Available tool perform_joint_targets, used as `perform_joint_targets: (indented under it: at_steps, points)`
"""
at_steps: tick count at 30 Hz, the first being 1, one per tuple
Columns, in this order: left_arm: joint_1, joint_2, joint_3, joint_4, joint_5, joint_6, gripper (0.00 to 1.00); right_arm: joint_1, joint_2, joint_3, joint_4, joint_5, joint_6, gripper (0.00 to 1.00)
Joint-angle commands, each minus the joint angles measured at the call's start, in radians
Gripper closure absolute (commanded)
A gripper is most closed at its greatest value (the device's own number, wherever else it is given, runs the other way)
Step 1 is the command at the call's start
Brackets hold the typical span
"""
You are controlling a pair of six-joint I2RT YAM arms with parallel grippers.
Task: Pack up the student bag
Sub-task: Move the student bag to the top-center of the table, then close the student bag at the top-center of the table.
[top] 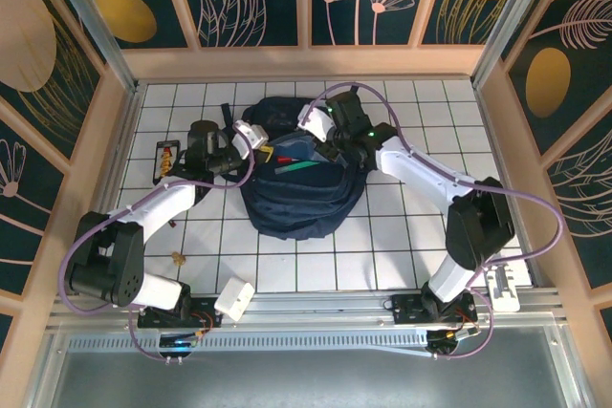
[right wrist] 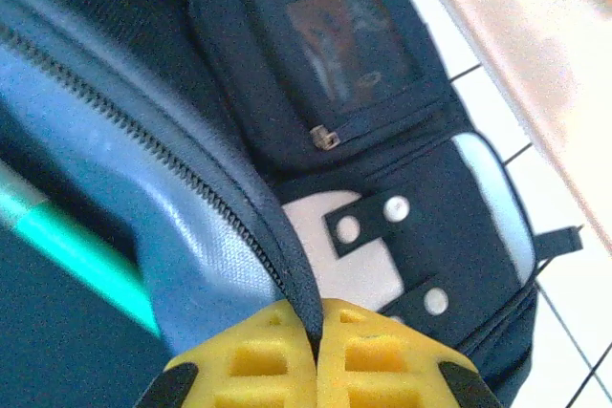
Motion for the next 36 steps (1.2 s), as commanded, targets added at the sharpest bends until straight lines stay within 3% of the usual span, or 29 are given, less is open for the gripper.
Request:
perform_joint_targets:
  at_steps: [1,4,8,11,15,17,20,25,27,30,32,35,36]
  points:
    - [0.009,-0.020,0.025,0.013,0.060,-0.072,1.00,-0.076,0.019,0.020,0.189,0.225,-0.041,1.00]
    - [-0.068,-0.013,0.071,-0.085,0.089,0.042,1.00,-0.132,0.033,0.034,0.321,0.237,-0.078,1.00]
    - [-0.130,0.032,0.133,-0.119,0.163,-0.033,1.00,-0.219,0.053,0.053,0.425,0.116,-0.073,1.00]
    - [-0.206,0.039,0.136,-0.090,0.101,-0.079,1.00,-0.245,0.040,-0.014,0.526,0.038,-0.078,1.00]
    - [-0.268,0.080,0.142,-0.018,0.071,-0.204,0.98,-0.254,0.034,-0.043,0.478,0.019,0.048,0.90]
    - [-0.277,0.112,0.160,-0.010,0.079,-0.248,0.90,-0.262,0.019,-0.050,0.398,0.049,0.186,0.66]
    - [-0.275,0.141,0.220,-0.076,0.042,-0.239,0.67,-0.272,-0.046,-0.089,0.261,0.096,0.411,0.57]
    - [-0.248,0.066,0.293,-0.246,0.129,-0.059,0.40,-0.321,-0.194,-0.175,-0.014,0.038,0.845,0.52]
    - [-0.197,0.015,0.288,-0.253,0.140,-0.099,0.30,-0.312,-0.244,-0.197,-0.128,0.006,0.969,0.52]
    - [-0.108,-0.051,0.258,-0.273,0.133,-0.127,0.27,-0.279,-0.319,-0.253,-0.250,-0.022,1.109,0.51]
    - [-0.099,-0.081,0.235,-0.343,0.079,0.020,0.25,-0.232,-0.371,-0.300,-0.297,-0.019,1.147,0.51]
    - [-0.098,-0.087,0.189,-0.511,0.092,0.492,0.27,-0.118,-0.428,-0.337,-0.324,-0.020,1.184,0.51]
    - [-0.098,-0.082,0.154,-0.499,0.065,0.583,0.28,-0.090,-0.431,-0.334,-0.314,-0.032,1.213,0.51]
